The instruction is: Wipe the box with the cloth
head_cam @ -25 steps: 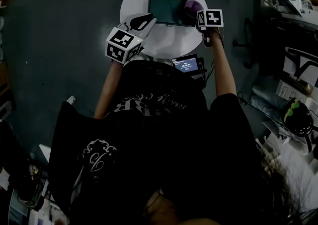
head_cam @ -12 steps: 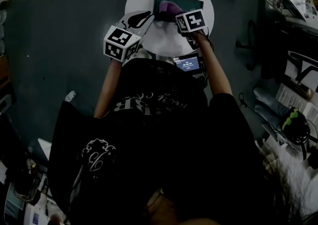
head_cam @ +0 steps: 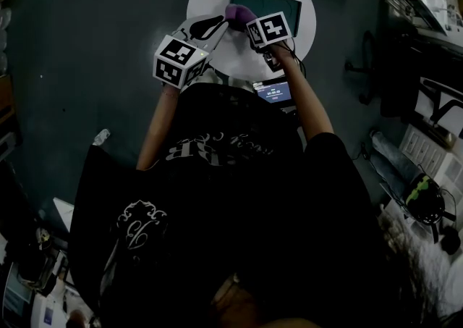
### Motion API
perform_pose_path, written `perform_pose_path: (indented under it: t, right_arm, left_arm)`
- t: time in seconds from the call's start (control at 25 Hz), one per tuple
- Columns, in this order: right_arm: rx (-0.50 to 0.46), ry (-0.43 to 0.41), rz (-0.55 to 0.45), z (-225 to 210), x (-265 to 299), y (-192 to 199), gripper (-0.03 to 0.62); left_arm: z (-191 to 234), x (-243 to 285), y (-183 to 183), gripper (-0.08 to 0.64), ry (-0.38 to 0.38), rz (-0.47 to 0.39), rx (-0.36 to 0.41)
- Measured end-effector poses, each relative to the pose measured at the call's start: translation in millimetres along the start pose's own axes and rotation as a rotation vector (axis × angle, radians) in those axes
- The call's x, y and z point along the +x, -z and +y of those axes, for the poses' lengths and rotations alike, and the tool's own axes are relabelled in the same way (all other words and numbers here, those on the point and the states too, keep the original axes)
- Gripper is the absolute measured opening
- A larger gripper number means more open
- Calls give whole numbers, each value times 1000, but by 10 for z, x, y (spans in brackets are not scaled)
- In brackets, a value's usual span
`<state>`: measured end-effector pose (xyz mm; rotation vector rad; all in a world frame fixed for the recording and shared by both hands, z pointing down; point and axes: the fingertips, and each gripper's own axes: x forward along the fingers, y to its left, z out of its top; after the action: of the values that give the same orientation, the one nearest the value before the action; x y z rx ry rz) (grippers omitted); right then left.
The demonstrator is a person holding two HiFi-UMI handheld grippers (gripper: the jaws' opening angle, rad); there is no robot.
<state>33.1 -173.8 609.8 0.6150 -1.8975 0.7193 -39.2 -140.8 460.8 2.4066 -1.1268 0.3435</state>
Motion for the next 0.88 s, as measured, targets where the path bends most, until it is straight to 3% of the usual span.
perform_pose_path:
  t: [0.36,0.88]
  right_arm:
    - [52,62,22,-461,-144,285,101]
    - [228,201,13,-1271,-592,959,101]
  left_arm:
    - [-41,119,-17,40,32,12,17]
    - [-357,445,-3,40,117,34,58]
